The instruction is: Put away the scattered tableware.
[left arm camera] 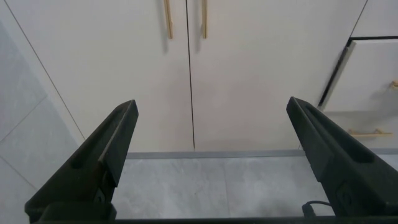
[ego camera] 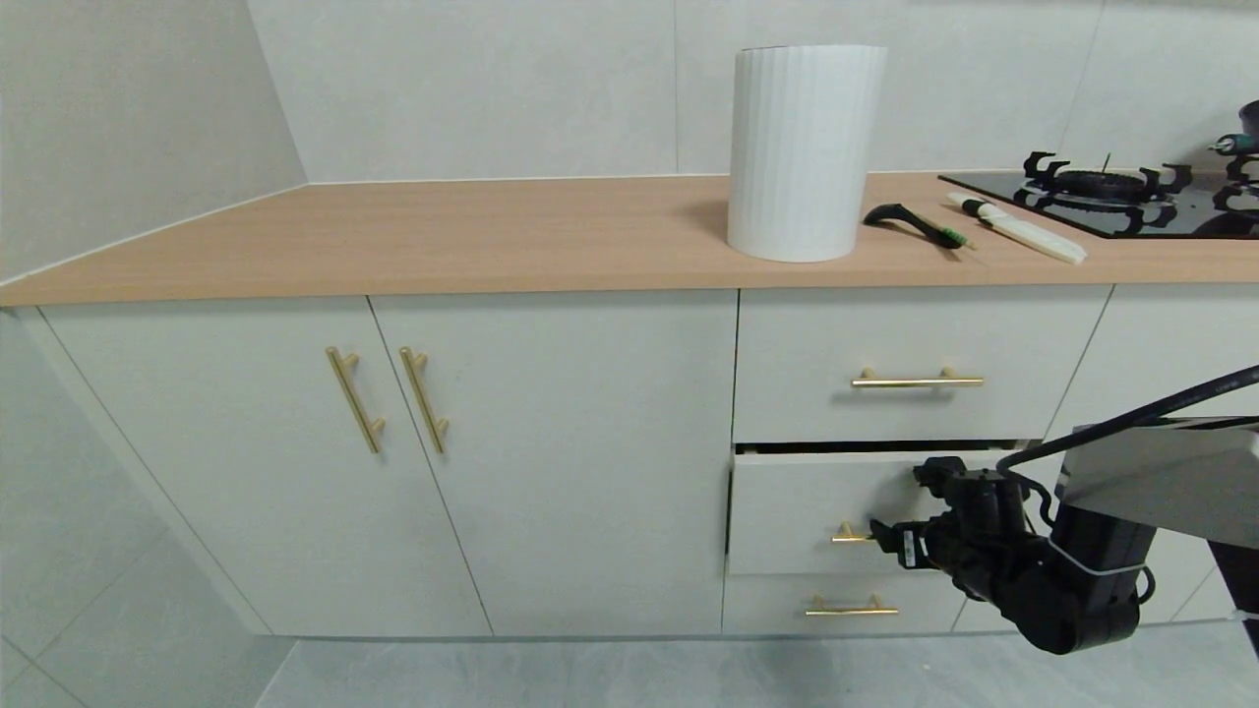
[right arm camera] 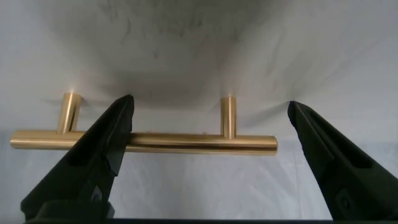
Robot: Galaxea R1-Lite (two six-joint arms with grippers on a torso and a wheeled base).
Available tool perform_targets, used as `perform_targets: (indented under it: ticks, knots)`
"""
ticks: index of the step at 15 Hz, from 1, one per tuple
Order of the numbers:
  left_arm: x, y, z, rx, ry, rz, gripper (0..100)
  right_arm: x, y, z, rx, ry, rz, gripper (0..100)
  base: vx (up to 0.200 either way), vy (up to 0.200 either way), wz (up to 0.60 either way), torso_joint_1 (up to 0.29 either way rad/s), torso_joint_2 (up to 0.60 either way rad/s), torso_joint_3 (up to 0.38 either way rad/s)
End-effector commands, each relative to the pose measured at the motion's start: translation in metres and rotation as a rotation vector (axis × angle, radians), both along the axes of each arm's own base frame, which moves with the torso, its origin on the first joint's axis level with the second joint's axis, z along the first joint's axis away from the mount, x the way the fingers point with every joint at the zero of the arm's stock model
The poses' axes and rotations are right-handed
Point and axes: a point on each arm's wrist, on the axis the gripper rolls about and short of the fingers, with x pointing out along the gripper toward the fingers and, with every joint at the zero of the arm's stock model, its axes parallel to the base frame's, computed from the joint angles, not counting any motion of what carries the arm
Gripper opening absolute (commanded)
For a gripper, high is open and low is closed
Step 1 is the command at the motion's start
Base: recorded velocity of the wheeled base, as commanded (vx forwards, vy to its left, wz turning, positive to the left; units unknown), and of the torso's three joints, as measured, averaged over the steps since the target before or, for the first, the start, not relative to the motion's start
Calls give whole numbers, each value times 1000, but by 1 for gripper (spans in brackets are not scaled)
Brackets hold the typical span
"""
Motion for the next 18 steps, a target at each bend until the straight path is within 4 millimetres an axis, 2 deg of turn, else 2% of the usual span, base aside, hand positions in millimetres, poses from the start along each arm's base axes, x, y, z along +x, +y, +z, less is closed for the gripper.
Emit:
perform_targets:
  ticks: [1, 2, 3, 4, 5, 6, 7, 9, 10, 12, 14, 15, 17, 18]
  knots:
    - [0, 0, 0, 0, 2, 0, 100, -10, -1, 9, 0, 9, 3, 100, 0, 0, 0, 0, 0, 0]
    - [0, 0, 0, 0, 0, 0, 100, -18, -2, 21, 6, 9, 12, 100, 0, 0, 0, 0, 0, 0]
    - [0, 0, 0, 0, 0, 0, 100, -20, -2, 24, 7, 9, 13, 100, 0, 0, 0, 0, 0, 0]
    - [0, 0, 0, 0, 2, 0, 100, -50, 7, 71, 27, 47, 89, 100, 0, 0, 0, 0, 0, 0]
    - [0, 0, 0, 0, 2, 0, 100, -50, 7, 71, 27, 47, 89, 100, 0, 0, 0, 0, 0, 0]
    - [0, 0, 0, 0, 2, 0, 100, -84, 11, 136, 48, 75, 161, 100, 0, 0, 0, 0, 0, 0]
    - [0, 0, 0, 0, 2, 0, 100, -101, 12, 169, 60, 53, 189, 100, 0, 0, 0, 0, 0, 0]
    - [0, 0, 0, 0, 0, 0, 100, -130, 11, 217, 72, 2, 219, 100, 0, 0, 0, 0, 0, 0]
    - [0, 0, 0, 0, 2, 0, 100, -140, 9, 234, 80, -31, 224, 100, 0, 0, 0, 0, 0, 0]
    - [0, 0, 0, 0, 0, 0, 100, -148, 9, 246, 90, -79, 233, 100, 0, 0, 0, 0, 0, 0]
    - [0, 0, 0, 0, -1, 0, 100, -141, 11, 238, 89, -58, 230, 100, 0, 0, 0, 0, 0, 0]
    - [0, 0, 0, 0, 2, 0, 100, -127, 15, 222, 79, -25, 222, 100, 0, 0, 0, 0, 0, 0]
    - [0, 0, 0, 0, 2, 0, 100, -112, 20, 199, 70, 5, 211, 100, 0, 0, 0, 0, 0, 0]
    - [0, 0, 0, 0, 0, 0, 100, -101, 23, 180, 63, 21, 203, 100, 0, 0, 0, 0, 0, 0]
